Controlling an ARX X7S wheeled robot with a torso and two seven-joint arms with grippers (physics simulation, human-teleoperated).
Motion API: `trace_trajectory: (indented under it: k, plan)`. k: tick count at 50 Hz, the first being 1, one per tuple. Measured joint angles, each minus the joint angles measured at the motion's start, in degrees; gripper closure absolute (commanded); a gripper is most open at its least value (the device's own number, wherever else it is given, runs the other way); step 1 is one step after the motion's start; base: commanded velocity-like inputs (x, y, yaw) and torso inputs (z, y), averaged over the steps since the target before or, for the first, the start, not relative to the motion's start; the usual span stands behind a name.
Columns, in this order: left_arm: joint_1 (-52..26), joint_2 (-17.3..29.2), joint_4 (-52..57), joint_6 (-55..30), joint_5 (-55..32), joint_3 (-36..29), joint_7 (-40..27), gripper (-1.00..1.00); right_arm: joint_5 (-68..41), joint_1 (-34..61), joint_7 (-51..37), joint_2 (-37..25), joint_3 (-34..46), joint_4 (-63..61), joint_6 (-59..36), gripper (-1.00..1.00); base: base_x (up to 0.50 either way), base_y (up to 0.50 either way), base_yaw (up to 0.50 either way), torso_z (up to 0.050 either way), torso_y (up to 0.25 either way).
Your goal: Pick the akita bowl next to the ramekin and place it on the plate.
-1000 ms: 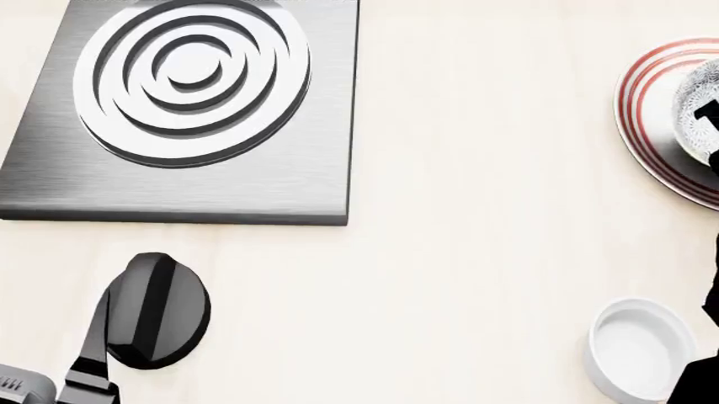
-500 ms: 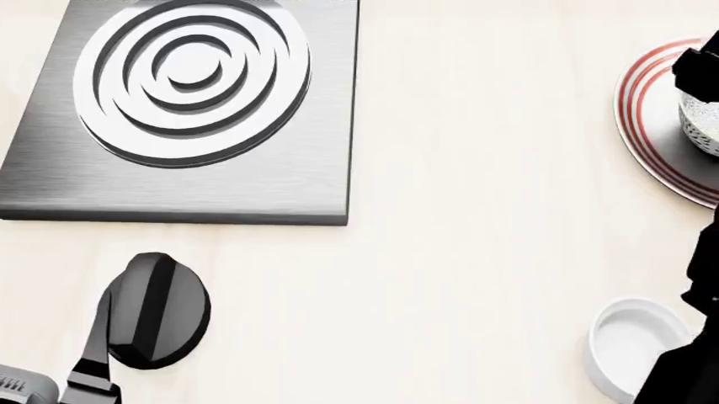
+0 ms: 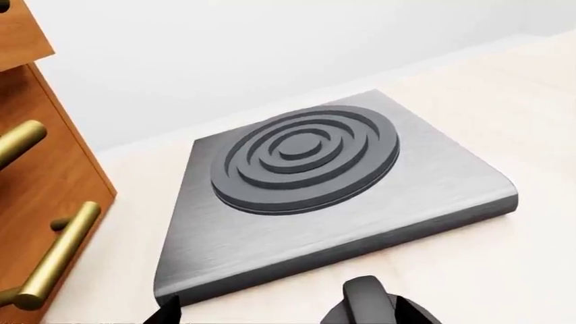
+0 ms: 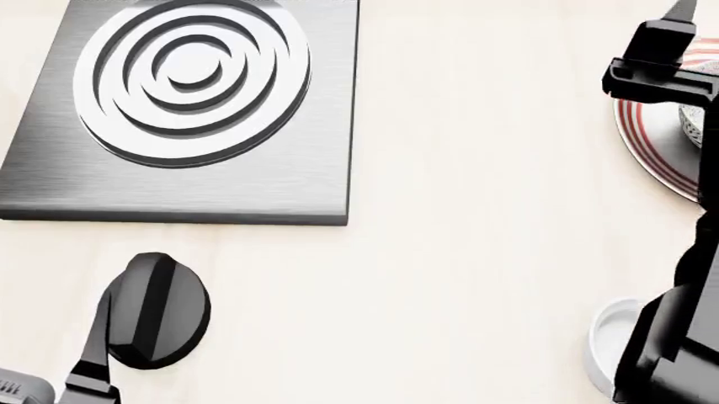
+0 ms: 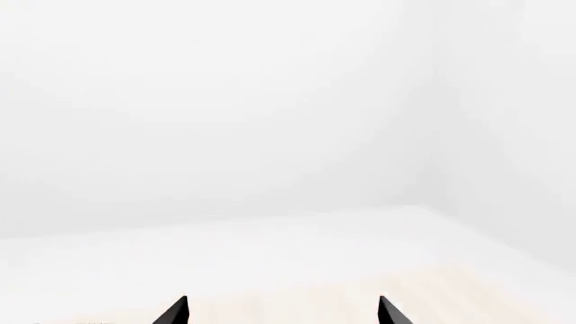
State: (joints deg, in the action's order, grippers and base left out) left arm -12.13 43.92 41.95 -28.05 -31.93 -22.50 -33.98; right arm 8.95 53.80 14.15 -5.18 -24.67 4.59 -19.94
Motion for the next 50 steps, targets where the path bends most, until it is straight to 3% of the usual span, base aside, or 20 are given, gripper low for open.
trace_trajectory:
  k: [20,50]
  plan:
    - [1.0,-0.1,-0.4,1.2,0.0,0.0,0.0,-1.0,-4.4,-14.6,-1.7,2.4,5.5,-17.6,0.8,-1.0,0.0,0.0,0.0,0.0,0.0]
    - [1.3,-0.7,-1.7,2.2,-0.2,-0.1,0.2,-1.0,-7.9,-27.5,-7.9,1.2,14.4,-20.8,10.8,-1.0,0.0,0.0,0.0,0.0,0.0]
